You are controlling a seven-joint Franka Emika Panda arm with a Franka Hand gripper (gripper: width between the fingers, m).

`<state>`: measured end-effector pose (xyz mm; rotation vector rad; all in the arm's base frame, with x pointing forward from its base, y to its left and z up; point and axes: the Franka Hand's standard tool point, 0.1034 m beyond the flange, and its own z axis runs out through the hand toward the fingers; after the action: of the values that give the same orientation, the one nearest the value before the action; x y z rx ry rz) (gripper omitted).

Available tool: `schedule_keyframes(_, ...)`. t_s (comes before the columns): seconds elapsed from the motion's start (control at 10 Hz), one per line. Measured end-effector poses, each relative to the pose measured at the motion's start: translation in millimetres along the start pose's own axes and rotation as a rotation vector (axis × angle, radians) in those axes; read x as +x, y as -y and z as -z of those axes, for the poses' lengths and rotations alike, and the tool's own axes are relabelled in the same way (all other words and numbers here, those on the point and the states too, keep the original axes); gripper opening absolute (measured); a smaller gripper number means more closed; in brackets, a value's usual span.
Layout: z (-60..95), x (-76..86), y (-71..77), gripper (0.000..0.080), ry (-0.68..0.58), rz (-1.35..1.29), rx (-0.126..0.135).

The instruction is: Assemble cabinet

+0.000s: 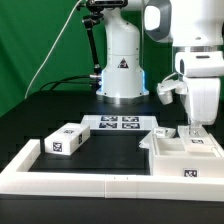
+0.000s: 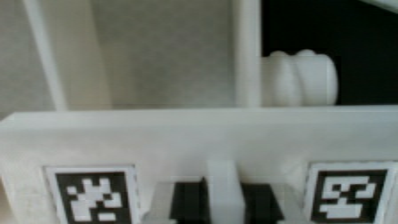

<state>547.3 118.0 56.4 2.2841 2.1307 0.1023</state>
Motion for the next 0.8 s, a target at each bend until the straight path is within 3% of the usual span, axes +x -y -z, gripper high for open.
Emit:
schedule_keyframes(0.3, -1.5, -1.1, -37.7, 0.007, 0.005, 0.011, 0.007)
schedule_keyframes(0.4, -4.1, -1.2, -45.3, 0.0071, 0.014, 0.009, 0.031)
schedule_keyframes(0.8, -3.7, -1.2, -45.5, 0.0071, 0.015, 0.009, 0.034)
